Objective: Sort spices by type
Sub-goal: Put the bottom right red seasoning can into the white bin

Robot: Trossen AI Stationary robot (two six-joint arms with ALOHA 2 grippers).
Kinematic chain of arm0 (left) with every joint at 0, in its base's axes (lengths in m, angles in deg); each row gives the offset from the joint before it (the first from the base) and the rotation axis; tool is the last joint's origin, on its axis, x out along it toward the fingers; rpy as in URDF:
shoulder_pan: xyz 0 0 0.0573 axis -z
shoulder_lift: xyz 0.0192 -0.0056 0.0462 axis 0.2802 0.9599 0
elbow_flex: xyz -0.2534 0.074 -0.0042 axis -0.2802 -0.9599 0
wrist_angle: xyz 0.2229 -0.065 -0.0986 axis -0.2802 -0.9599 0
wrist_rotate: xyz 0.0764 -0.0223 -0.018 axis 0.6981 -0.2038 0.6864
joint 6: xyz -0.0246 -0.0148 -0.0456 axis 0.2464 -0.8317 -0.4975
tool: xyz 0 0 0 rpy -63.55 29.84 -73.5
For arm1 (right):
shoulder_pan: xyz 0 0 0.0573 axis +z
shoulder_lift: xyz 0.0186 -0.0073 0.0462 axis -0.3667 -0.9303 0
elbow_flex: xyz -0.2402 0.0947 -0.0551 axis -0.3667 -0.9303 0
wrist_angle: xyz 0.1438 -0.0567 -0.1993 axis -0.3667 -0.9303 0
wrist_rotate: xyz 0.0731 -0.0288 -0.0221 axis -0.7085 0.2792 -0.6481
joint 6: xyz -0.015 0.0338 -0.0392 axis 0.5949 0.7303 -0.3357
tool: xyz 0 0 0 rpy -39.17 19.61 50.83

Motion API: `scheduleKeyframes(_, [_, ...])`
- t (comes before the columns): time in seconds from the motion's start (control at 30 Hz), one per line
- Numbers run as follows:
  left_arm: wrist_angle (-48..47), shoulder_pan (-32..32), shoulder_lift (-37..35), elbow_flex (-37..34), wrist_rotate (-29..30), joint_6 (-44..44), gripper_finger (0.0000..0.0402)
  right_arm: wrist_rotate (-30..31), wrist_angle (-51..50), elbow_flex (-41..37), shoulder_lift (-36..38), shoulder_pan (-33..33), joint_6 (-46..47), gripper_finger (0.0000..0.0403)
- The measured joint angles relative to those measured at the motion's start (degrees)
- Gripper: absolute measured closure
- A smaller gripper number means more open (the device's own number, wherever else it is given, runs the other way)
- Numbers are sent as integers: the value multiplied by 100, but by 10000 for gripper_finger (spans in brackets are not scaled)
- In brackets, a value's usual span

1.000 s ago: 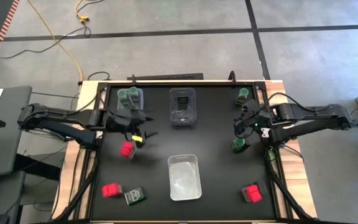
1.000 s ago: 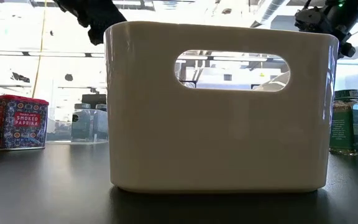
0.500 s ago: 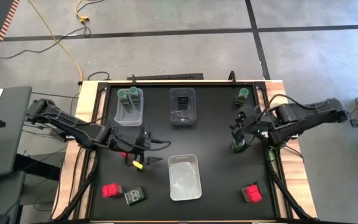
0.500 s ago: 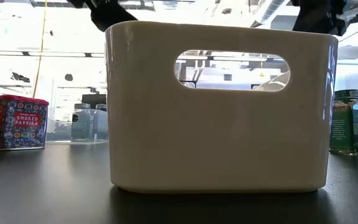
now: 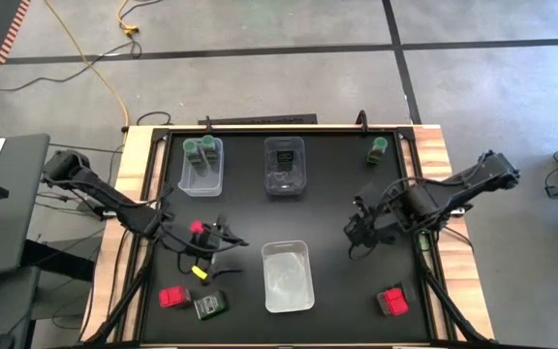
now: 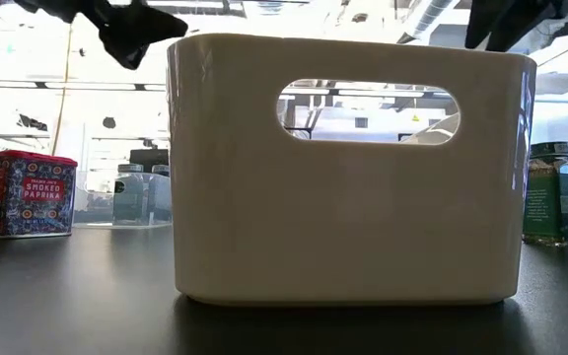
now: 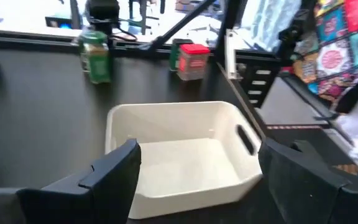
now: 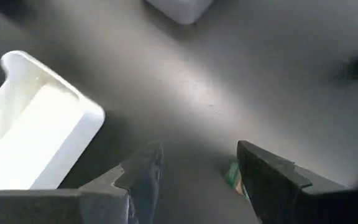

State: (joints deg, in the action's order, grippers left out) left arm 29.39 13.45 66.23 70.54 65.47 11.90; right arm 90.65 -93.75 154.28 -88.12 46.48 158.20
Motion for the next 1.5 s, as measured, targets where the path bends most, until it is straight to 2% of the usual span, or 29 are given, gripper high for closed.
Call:
scheduleKeyframes(0.17, [-5,190,-4,-3,-7,-407,90,-210,-235,16,-131,132,675,169])
scheduleKeyframes(0.47, [-83,252,-4,-3,-7,-1243,90,-271,386,16,-195,167,632,168])
scheduleKeyframes(0.67, [-85,251,-4,-3,-7,-1312,90,-275,460,16,-199,167,687,166])
scheduleKeyframes(1.0, [-105,251,-4,-3,-7,-1248,90,-285,453,16,-199,259,1020,117])
scheduleKeyframes(1.37, [-129,251,-4,-3,-7,-1225,90,-494,476,-56,-199,1146,2457,111])
scheduleKeyframes(1.5, [-129,251,-4,-3,-7,-1222,90,-1216,479,-424,-203,1522,3336,111])
